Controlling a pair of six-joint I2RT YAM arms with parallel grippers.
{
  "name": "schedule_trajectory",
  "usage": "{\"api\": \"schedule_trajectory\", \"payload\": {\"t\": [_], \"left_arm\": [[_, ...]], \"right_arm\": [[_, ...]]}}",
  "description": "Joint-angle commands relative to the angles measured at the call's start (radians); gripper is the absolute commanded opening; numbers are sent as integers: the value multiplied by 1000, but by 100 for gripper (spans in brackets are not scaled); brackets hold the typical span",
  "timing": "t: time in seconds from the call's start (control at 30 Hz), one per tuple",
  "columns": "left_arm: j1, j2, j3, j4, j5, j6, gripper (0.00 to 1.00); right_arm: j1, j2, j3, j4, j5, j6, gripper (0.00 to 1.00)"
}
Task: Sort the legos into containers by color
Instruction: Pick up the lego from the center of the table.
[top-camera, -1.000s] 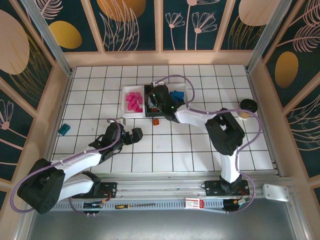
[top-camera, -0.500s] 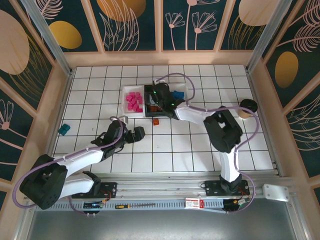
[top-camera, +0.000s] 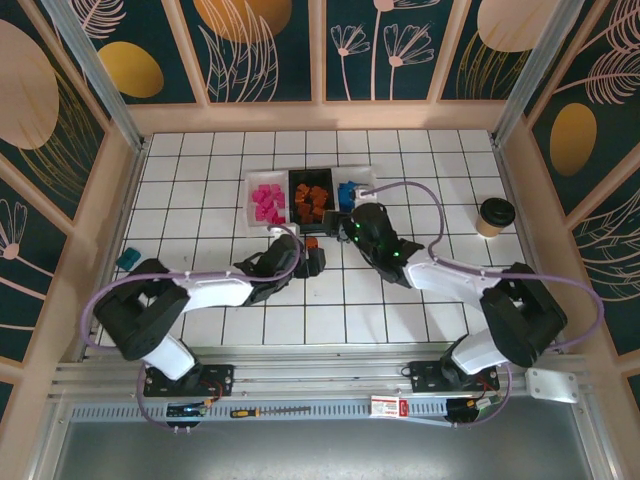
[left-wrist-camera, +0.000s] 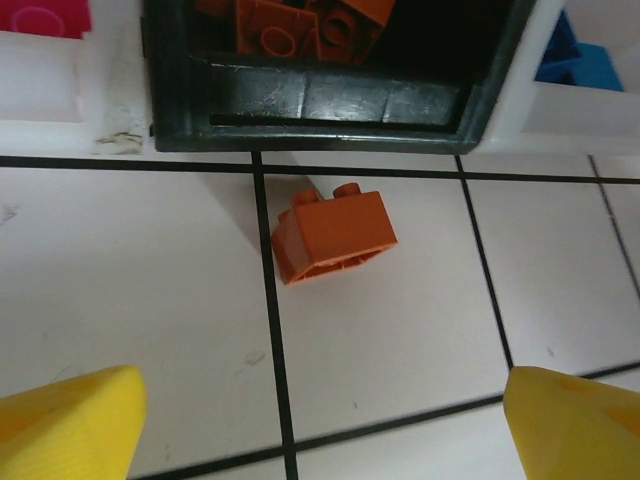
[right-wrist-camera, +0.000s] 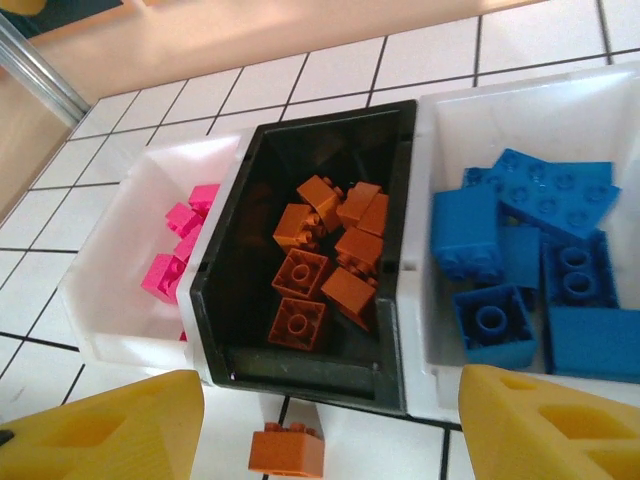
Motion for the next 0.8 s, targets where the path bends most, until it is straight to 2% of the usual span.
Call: {"api": "schedule_trajectory", "payload": {"t": [0.0,0.23,0.47,0.63,0.77], "left_arm": [[-12,69,47,95,-80,-10,90],[-22,231,173,74,-166,41,77],[-23,349,249,21,-244,49,59],[-23,351,231,52,-224,61,43],[-24,283,166,75,-172,45,29]], "right_arm": [[-11,-109,-50,12,55,26,68],[-44,-262,-132,-28,61,33,69],[-50,-316,-164,-47,56,38,69],[-52,-330,-171,-56,65,36,69],[-56,-336,-176,-55,69,36,70]]}}
